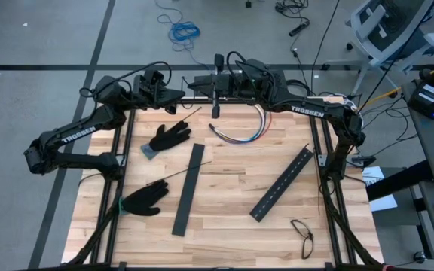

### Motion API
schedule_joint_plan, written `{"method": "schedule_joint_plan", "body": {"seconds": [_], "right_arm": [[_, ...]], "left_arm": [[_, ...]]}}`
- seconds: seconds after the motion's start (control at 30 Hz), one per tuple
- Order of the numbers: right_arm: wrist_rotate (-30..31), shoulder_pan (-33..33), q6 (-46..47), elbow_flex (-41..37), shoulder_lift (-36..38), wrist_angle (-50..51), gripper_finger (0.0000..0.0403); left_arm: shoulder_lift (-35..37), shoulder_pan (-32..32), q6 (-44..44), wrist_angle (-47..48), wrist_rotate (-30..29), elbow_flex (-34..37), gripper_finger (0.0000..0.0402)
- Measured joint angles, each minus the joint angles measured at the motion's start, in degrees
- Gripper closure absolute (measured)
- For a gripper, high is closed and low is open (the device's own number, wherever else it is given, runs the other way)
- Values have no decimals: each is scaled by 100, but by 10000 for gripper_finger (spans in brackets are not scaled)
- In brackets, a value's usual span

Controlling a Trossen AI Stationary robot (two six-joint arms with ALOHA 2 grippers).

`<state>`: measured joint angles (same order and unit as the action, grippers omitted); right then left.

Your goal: Ziptie cables

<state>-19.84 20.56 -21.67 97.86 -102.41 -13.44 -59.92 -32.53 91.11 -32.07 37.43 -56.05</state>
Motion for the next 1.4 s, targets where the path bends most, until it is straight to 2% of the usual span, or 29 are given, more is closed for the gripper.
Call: {"method": "schedule_joint_plan", "body": {"seconds": [1.4], "right_arm": [[35,172,-20,2,-136,-181,403]], "left_arm": [[4,4,107,-49,2,0,401]]}}
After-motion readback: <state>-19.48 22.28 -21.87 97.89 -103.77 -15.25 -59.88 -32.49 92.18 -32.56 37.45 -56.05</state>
